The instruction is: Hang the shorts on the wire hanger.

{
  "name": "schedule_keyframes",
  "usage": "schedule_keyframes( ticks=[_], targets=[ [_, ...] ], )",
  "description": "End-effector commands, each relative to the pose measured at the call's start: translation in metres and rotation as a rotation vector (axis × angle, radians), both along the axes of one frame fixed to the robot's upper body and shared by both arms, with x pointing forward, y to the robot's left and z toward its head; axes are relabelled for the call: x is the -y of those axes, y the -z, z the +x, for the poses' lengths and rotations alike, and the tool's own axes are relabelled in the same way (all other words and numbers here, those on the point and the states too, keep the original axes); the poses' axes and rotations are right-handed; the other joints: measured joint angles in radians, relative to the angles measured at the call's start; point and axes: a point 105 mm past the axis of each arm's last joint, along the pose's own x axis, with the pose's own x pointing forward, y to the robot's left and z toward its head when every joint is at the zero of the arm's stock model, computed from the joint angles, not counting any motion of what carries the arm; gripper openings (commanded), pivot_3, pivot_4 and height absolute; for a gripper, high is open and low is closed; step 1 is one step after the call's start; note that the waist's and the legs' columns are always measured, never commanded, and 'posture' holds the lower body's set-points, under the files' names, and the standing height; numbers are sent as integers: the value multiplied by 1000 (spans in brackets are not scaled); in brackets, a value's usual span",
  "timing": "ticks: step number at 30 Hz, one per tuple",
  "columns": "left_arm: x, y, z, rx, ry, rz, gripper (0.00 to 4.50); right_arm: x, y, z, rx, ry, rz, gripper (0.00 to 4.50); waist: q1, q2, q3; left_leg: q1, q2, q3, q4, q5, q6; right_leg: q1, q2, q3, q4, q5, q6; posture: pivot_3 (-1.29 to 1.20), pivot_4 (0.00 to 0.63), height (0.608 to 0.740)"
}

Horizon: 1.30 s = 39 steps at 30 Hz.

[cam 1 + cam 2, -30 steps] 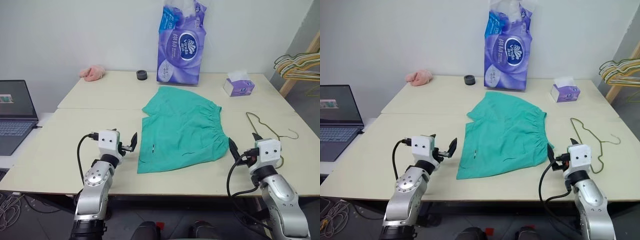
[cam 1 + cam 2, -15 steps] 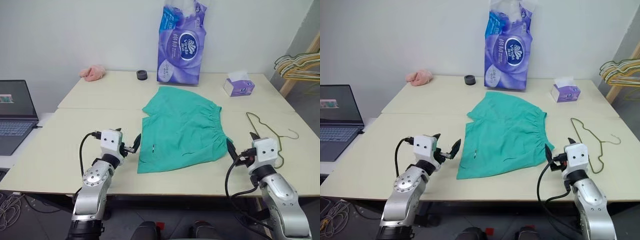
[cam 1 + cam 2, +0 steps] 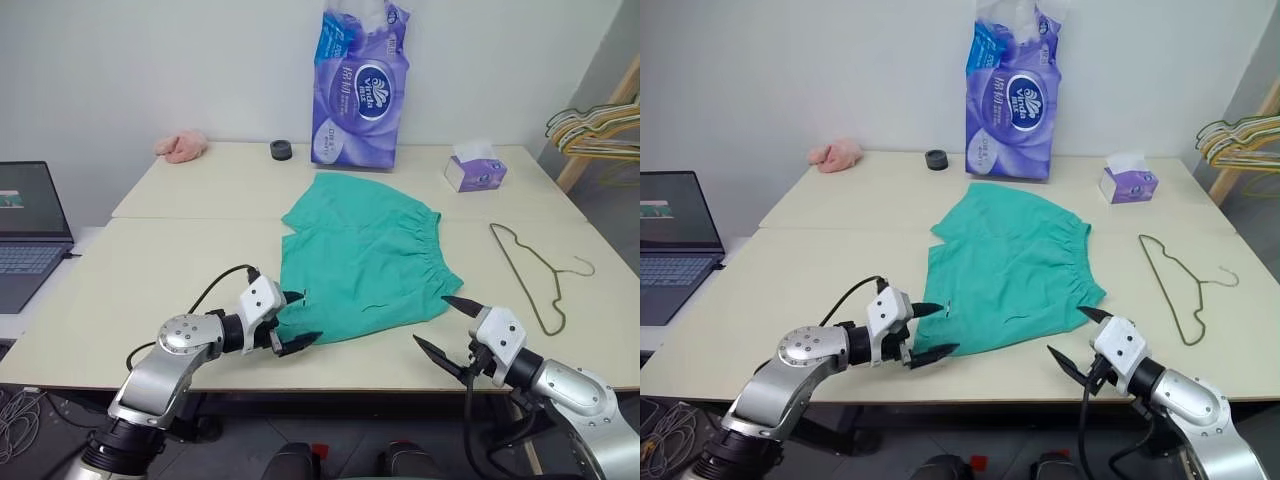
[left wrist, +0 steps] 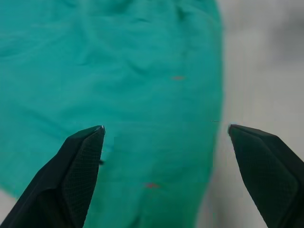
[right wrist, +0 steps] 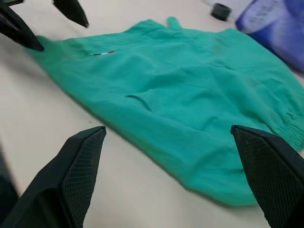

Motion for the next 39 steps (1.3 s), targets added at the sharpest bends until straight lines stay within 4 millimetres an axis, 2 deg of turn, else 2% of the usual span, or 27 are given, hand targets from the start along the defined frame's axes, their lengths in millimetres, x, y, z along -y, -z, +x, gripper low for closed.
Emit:
schedule_keyframes(
  ticks=[1,6,11,12,15,23,26,31,35,39],
  targets=[
    [1,4,3,51,72,96,4408,-3,-9,-3,52,-46,-7,4500,-3,1,2,0,0,0,0,0,0,0,0,0,0,0,0,-21,51,740],
    [1,17,21,128,44,174,4408,-5,-6,-5,65,-45,0,4500,-4,-1,3,0,0,-1,0,0,0,0,0,0,0,0,3,-41,53,740],
    [5,28,25,125,47,185,4408,-4,0,-9,79,-44,-17,4500,-5,0,3,0,0,-1,0,0,0,0,-1,1,0,1,4,-55,52,740],
    [4,29,27,141,42,195,4238,-2,2,-8,82,-34,-23,4500,-5,0,3,0,0,-1,0,0,0,0,-1,1,0,1,4,-55,52,740],
    [3,32,29,154,34,199,3572,8,8,-4,81,9,-64,4500,-4,0,3,1,0,-1,0,0,0,1,-1,0,0,1,3,-61,52,740],
    [-4,35,30,159,29,208,1051,32,11,12,100,53,-172,4500,-8,0,2,2,0,-1,0,0,0,2,-1,0,1,1,4,-54,54,740],
    [-9,33,30,154,13,192,132,44,8,33,152,34,-307,4500,-12,1,3,2,0,-1,0,0,0,2,-1,0,1,1,4,-53,53,740],
    [-9,17,38,173,-23,133,55,53,8,61,214,-33,-475,4500,-19,0,3,2,0,0,-1,0,0,1,0,0,1,1,4,-48,52,740],
    [-11,0,48,212,-50,95,55,52,16,80,273,-189,-683,4500,-27,1,5,2,0,-1,-1,0,0,1,0,0,3,1,4,-30,52,740],
    [-11,-5,50,218,-55,85,55,47,19,92,323,-250,-735,4500,-29,0,5,1,0,-1,-1,0,0,1,0,0,2,4,0,-23,51,740]
  ],
)
